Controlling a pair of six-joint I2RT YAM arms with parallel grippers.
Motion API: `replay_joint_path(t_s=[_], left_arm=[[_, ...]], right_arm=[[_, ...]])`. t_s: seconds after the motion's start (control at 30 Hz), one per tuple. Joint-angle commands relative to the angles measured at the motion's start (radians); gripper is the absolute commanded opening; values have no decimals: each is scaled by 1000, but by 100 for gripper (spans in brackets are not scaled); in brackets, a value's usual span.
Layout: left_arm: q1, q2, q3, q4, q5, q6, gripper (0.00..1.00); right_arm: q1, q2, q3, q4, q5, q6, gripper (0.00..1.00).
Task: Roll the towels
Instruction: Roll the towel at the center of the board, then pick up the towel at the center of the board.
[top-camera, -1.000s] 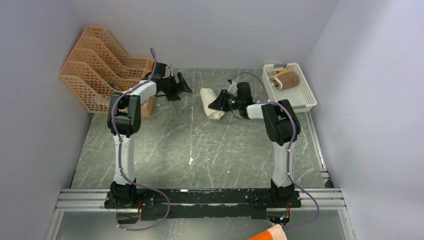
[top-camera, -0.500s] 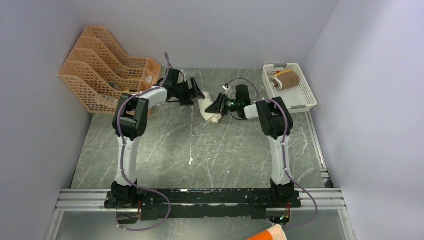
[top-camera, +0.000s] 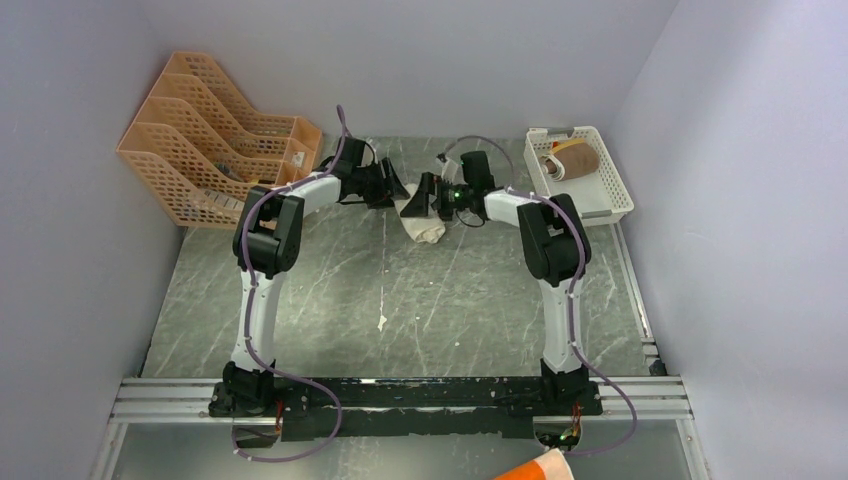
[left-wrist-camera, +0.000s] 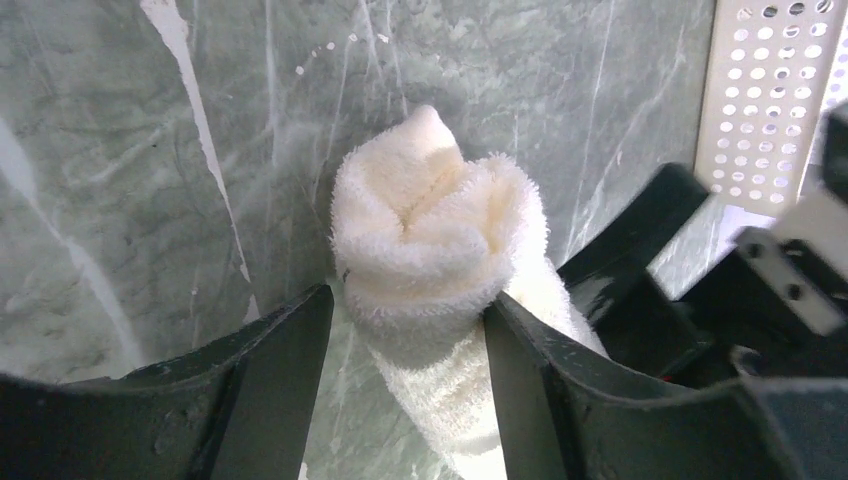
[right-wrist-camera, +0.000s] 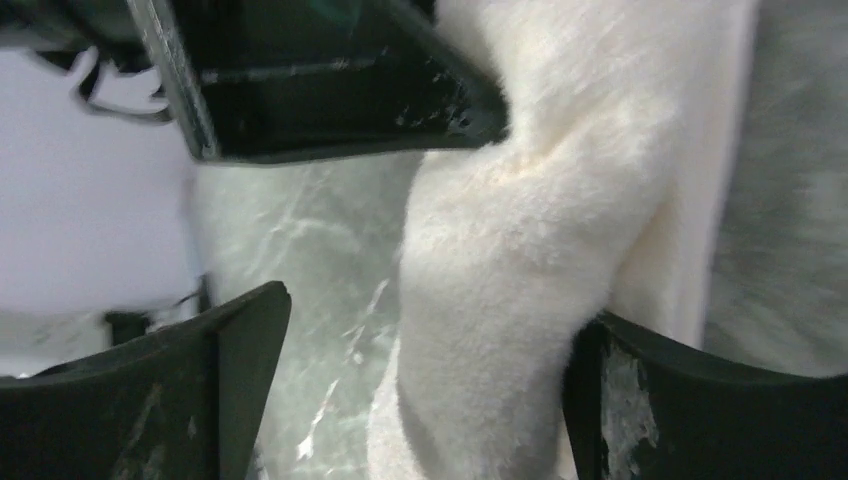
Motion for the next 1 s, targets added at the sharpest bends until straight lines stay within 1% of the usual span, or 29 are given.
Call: replay_joint_path(t_s=[0.0, 0.07, 0.17, 0.23, 0.3, 0.4, 0.5, 0.53, 0.63, 0.73, 0.97], left_arm=[[-10, 28, 26, -57, -63, 44, 67], [-10, 26, 31, -71, -73, 54, 67], [-8, 21, 43, -93, -87, 69, 67], [-8, 21, 54, -109, -95, 78, 67], [-7, 25, 68, -126, -96, 88, 67], [-7, 29, 74, -138, -100, 94, 67], [-7, 35, 78, -146, -101, 98, 68], [-7, 39, 81, -150, -100, 98, 68], [-7, 52, 99, -172, -94, 104, 68], [-4, 61, 110, -180, -84, 105, 68], [8, 94, 149, -208, -31, 110, 69]], right_arm=[[28, -83, 71, -387, 438, -322, 100], [57, -131, 87, -455, 608, -384, 100], [115, -210, 70, -483, 848, -449, 100], [160, -271, 47, -465, 974, -493, 100], [220, -315, 14, -433, 1055, -524, 100], [272, -346, -11, -398, 1076, -537, 100], [314, -304, 25, -412, 1081, -540, 100], [332, -282, 44, -418, 1106, -543, 100], [396, -194, 110, -453, 1260, -582, 100], [451, -143, 114, -424, 1404, -623, 100], [459, -102, 74, -361, 1445, -637, 100]])
